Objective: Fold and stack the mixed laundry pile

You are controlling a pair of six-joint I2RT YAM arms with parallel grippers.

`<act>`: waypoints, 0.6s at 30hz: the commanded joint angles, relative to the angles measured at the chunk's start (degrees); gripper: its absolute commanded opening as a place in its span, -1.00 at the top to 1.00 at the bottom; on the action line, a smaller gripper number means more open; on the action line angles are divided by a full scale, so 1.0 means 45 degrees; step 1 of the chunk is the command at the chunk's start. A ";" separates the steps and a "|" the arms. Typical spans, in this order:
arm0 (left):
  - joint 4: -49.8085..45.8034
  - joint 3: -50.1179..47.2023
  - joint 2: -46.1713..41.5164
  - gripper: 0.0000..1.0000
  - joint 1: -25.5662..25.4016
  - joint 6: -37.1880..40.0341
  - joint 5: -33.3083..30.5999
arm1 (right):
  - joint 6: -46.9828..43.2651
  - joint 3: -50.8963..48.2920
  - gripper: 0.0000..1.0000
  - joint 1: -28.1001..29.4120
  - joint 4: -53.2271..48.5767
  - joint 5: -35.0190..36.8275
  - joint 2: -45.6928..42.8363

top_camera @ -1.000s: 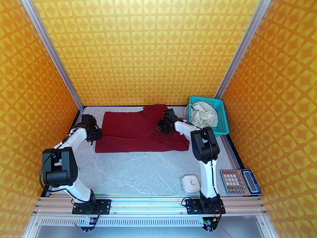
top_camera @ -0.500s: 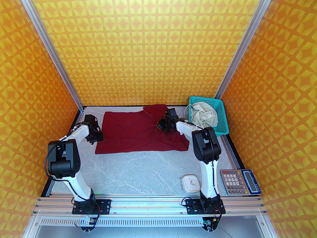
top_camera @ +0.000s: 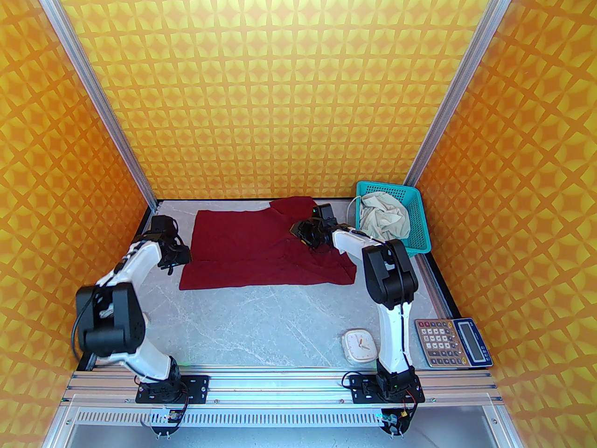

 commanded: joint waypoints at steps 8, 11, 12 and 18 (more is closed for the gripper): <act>0.1406 -0.1853 0.0132 0.21 -0.1069 -0.0922 0.1777 | -0.3341 -0.4694 -0.11 -0.0729 -0.3371 0.2495 -0.5470; 0.1788 -0.2186 0.0330 0.23 -0.0986 -0.1100 0.1778 | -0.3831 -0.6488 -0.13 -0.1501 -0.3952 0.2894 -0.7052; 0.1881 -0.2255 0.0431 0.24 -0.0898 -0.1157 0.1780 | -0.4016 -0.7002 -0.14 -0.1706 -0.4097 0.3058 -0.7456; 0.2544 -0.2483 0.1182 0.26 -0.0327 -0.1445 0.1779 | -0.4673 -0.8065 -0.18 -0.2271 -0.4280 0.3909 -0.7765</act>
